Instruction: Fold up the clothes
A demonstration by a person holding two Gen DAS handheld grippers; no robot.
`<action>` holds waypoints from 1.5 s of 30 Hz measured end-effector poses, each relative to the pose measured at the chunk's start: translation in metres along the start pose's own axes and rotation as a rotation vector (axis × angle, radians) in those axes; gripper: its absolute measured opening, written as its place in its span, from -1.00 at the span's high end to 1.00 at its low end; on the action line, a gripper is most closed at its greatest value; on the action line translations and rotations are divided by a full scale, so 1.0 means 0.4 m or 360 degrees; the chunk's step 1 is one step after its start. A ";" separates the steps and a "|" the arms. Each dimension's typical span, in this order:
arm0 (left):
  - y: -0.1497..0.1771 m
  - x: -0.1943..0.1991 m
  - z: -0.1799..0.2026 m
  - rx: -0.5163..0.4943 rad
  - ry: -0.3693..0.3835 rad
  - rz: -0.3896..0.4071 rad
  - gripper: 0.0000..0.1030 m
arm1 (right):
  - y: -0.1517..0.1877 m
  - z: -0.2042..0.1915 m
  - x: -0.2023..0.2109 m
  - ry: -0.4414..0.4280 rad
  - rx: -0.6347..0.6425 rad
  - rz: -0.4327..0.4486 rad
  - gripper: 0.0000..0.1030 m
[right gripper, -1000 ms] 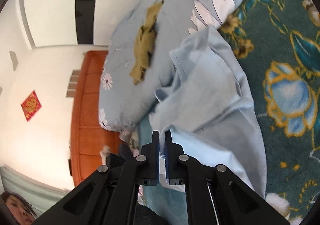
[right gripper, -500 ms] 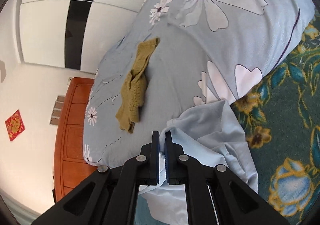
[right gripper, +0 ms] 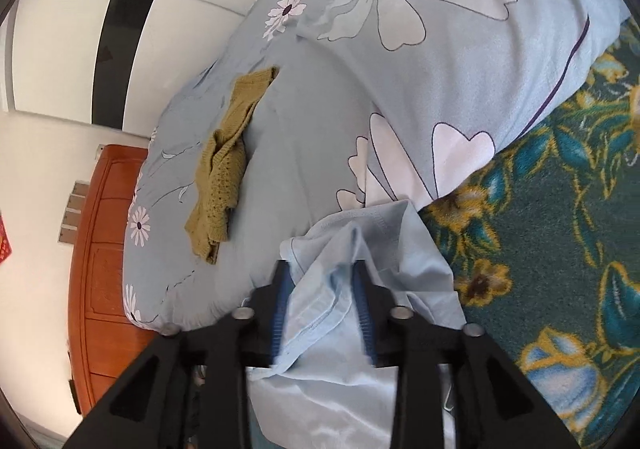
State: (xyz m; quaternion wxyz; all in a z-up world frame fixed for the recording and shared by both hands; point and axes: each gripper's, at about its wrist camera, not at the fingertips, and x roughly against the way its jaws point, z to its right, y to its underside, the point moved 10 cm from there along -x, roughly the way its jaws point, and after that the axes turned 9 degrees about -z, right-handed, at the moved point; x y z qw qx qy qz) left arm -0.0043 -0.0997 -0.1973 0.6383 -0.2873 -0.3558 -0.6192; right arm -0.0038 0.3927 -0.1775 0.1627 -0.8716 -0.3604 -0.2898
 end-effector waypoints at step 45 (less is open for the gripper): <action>0.303 0.026 -0.047 -0.0148 -0.0224 -0.0154 0.87 | 0.384 0.074 0.148 -0.0025 -0.0079 -0.0099 0.86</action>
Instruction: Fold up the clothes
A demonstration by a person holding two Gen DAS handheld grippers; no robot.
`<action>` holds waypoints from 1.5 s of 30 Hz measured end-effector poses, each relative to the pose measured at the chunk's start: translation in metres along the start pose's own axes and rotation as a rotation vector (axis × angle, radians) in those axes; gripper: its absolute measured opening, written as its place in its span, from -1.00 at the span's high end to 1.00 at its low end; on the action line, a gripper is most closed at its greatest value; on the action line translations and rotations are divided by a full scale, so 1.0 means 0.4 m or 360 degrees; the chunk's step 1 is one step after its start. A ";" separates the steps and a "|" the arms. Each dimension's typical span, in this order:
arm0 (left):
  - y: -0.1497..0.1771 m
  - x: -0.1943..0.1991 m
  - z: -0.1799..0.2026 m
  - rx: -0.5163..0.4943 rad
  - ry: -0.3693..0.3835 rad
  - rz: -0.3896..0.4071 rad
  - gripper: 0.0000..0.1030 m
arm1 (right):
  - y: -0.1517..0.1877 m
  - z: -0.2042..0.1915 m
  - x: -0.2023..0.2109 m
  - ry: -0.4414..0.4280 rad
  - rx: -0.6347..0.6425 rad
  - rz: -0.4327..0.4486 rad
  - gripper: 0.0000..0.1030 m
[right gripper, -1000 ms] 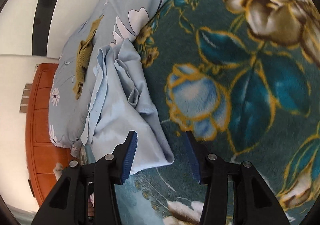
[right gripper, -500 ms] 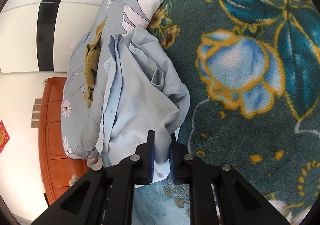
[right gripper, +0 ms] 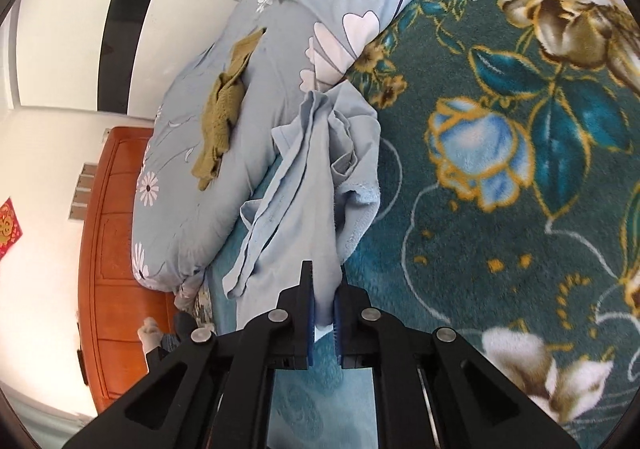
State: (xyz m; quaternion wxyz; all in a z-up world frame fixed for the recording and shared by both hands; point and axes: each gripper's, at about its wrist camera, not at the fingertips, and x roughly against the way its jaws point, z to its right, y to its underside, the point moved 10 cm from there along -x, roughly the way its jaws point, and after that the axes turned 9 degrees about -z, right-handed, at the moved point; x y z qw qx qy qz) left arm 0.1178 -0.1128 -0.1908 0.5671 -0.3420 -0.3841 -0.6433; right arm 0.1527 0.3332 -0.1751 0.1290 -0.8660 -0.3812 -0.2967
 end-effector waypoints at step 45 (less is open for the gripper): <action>-0.220 -0.030 -0.017 0.0186 -0.0021 0.0068 0.03 | -0.172 0.073 -0.059 0.0081 -0.0156 -0.0023 0.25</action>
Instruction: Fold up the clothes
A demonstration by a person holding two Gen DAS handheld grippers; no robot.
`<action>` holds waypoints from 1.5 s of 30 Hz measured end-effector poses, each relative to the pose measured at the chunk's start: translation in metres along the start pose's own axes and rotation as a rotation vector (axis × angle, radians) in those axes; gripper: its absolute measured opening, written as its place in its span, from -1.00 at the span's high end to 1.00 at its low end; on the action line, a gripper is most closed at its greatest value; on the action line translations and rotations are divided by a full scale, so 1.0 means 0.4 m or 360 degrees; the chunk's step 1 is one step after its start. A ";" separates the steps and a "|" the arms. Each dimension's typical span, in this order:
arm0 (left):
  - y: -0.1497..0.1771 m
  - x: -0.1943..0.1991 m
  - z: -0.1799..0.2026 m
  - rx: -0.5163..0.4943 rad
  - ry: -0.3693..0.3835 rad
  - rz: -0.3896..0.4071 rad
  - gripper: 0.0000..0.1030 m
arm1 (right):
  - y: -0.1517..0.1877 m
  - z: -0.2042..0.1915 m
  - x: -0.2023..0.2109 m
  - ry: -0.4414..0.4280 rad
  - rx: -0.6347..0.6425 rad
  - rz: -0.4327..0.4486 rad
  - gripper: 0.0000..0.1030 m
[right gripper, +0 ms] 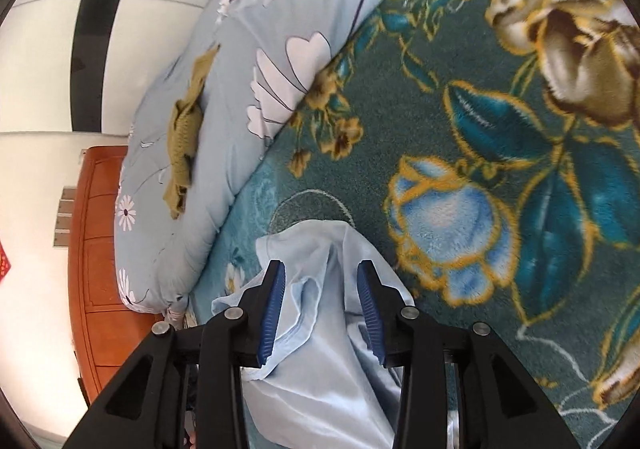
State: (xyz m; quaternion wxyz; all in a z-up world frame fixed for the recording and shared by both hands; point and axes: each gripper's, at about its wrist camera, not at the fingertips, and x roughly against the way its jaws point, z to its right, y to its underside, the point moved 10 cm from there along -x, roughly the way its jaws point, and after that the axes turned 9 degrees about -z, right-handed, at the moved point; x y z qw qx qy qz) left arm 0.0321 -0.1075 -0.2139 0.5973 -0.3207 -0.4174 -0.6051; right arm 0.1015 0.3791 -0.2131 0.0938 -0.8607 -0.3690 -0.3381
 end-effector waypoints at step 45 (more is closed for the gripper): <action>-0.081 0.049 0.042 -0.0116 -0.0013 0.0173 0.21 | -0.076 -0.014 0.014 -0.0045 0.0045 0.0090 0.83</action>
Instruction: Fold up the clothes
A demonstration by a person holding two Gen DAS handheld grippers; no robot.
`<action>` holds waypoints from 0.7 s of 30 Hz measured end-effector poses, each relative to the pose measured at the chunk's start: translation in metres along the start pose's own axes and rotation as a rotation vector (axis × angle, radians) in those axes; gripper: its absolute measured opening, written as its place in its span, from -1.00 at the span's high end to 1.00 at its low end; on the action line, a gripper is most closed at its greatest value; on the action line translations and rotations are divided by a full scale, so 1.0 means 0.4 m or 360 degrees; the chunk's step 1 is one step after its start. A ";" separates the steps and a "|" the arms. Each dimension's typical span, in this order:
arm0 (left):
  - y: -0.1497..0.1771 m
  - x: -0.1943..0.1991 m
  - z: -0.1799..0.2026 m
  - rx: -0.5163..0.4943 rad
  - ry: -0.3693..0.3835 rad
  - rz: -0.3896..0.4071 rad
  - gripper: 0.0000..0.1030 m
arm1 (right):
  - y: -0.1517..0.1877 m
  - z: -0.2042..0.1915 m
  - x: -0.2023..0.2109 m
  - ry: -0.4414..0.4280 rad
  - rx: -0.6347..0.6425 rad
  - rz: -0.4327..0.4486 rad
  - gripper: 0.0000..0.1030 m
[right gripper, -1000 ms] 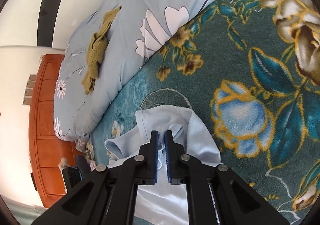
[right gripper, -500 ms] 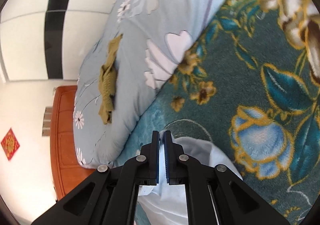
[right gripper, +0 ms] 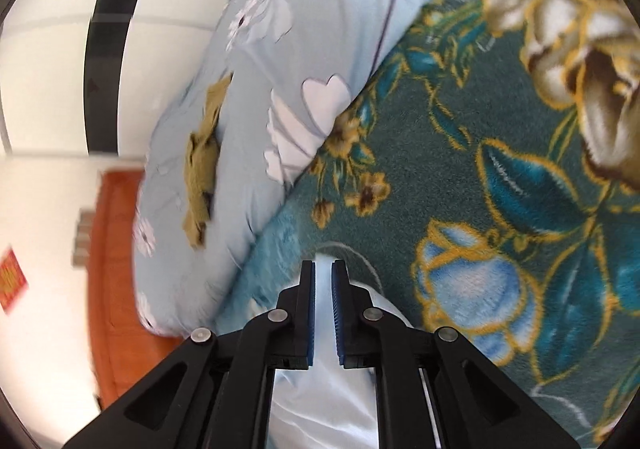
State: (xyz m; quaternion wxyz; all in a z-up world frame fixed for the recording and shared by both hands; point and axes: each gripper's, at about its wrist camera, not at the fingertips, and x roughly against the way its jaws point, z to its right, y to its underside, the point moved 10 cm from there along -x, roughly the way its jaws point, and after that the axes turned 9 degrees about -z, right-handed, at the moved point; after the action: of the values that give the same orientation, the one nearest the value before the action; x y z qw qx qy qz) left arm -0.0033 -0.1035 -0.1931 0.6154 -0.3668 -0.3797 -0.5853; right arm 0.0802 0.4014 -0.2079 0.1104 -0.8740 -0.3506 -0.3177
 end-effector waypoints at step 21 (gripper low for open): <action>-0.044 -0.095 0.020 -0.0110 -0.0435 -0.0003 0.13 | 0.010 -0.039 -0.116 0.0409 0.0527 -0.0160 0.82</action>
State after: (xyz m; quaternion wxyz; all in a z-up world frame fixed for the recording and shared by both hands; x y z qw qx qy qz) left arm -0.0224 -0.0804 -0.2237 0.5442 -0.4638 -0.4399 -0.5432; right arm 0.0496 0.3669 -0.2251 0.2805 -0.7776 -0.4241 -0.3697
